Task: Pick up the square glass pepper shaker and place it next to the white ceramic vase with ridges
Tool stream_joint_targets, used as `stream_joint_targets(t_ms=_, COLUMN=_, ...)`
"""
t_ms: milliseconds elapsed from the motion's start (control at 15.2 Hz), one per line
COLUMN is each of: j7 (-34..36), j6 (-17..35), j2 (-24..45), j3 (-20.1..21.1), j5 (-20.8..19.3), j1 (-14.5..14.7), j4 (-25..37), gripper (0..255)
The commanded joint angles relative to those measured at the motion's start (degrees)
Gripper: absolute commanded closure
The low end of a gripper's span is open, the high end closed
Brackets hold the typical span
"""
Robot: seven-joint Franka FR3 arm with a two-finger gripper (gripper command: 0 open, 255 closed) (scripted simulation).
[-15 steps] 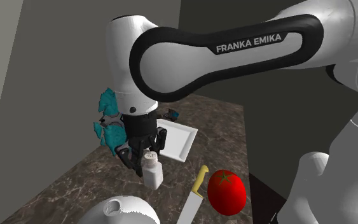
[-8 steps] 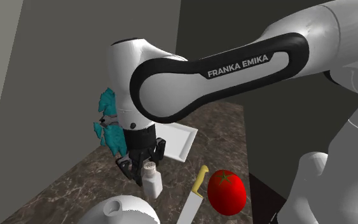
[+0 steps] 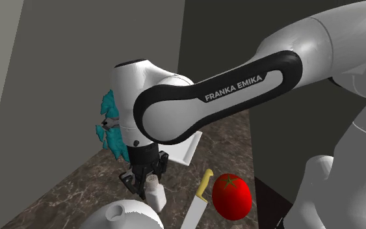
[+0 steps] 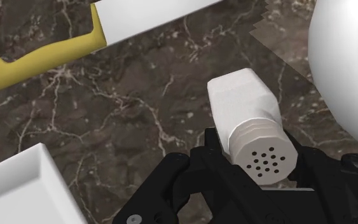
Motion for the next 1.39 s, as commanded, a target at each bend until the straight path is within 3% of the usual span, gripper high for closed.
stream_joint_targets(t_ms=0, j7=0.04, j6=0.31, j2=0.16, j3=0.02, j5=-0.05, j1=0.02, j4=-0.12, gripper=255)
stream_joint_targets(t_ms=330, j7=0.04, j6=0.31, j2=0.16, j3=0.02, j5=-0.05, j1=0.02, j4=-0.12, gripper=255)
stream_joint_targets(t_ms=396, j7=0.04, j6=0.31, j2=0.16, j3=0.02, j5=-0.05, j1=0.02, j4=-0.12, gripper=0)
stream_joint_targets(t_ms=726, j7=0.04, j6=0.31, j2=0.16, j3=0.02, j5=-0.05, j1=0.02, j4=-0.12, gripper=0)
stream_joint_targets(t_ms=990, j7=0.01, j6=-6.97, j2=-0.48, j3=-0.28, j5=-0.10, j1=-0.28, j4=6.53, gripper=0)
stream_joint_targets(t_ms=1320, j7=0.01, j6=-6.97, j2=-0.48, j3=-0.28, j5=-0.10, j1=-0.28, j4=6.53, gripper=0)
